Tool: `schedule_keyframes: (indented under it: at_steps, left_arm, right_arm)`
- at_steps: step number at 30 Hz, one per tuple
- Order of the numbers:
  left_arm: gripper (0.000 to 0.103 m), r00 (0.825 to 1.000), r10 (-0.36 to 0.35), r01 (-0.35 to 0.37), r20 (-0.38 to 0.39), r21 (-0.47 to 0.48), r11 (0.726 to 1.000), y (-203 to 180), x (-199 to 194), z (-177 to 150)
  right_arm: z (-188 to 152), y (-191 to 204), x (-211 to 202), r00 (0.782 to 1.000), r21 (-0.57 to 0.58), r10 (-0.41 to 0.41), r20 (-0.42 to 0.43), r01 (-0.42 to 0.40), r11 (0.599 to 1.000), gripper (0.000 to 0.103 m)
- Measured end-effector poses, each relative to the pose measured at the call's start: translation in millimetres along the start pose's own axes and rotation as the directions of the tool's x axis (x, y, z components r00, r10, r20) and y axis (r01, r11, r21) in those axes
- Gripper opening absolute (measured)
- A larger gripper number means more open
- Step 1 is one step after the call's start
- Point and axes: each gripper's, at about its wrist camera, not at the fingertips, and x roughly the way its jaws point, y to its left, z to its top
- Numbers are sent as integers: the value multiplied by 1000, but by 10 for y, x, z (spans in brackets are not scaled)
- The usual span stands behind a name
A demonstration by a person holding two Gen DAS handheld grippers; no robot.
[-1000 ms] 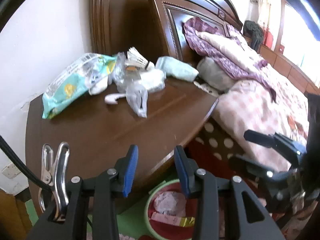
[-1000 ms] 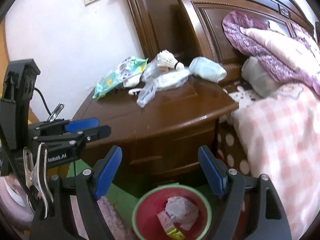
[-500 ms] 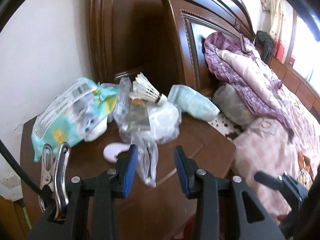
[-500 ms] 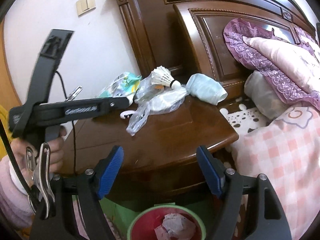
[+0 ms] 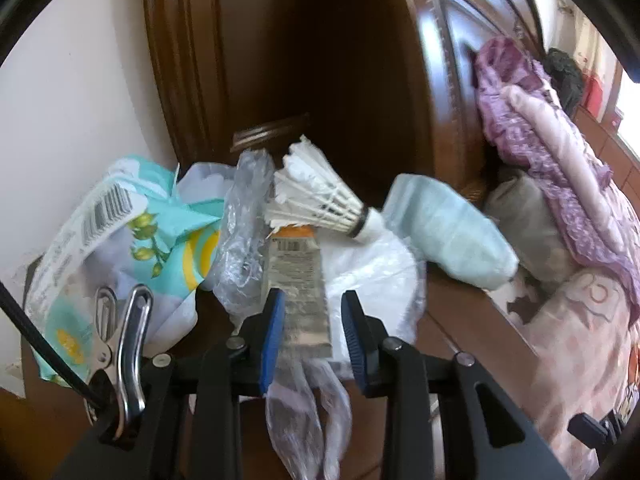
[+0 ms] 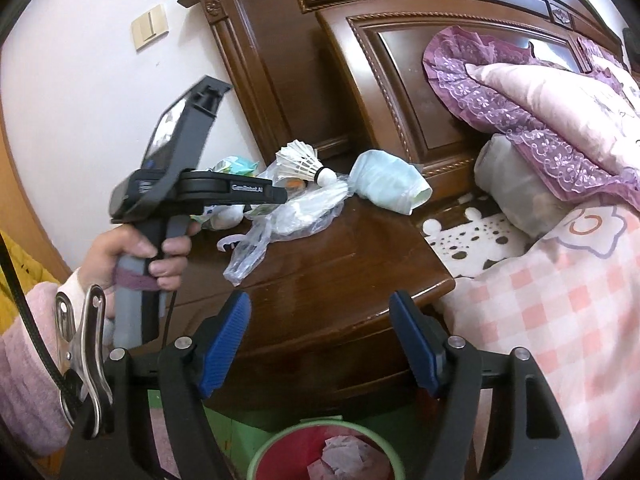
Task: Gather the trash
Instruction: 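Grasp the orange-capped tube with the left tool, then grasp the white shuttlecock with the right tool while the left tool holds the tube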
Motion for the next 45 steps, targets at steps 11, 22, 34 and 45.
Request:
schedule_keyframes:
  at_steps: [11, 22, 34, 45]
  left_arm:
    - [29, 1000, 6, -6, 25, 5, 1000, 45, 103, -13]
    - [13, 997, -50, 51, 54, -22, 998, 215, -168, -215]
    - [10, 994, -84, 84, 66, -2, 996, 397, -458, -494]
    - [22, 992, -106, 105, 69, 15, 994, 386, -443, -445]
  right_arm:
    - [60, -51, 162, 1000, 0, -4, -22, 4, 1000, 74]
    - [421, 150, 499, 999, -92, -18, -47, 14, 996, 69]
    - [1035, 248, 1401, 994, -149, -36, -103, 21, 989, 61]
    - [1257, 391, 2063, 980, -181, -50, -194, 14, 983, 39]
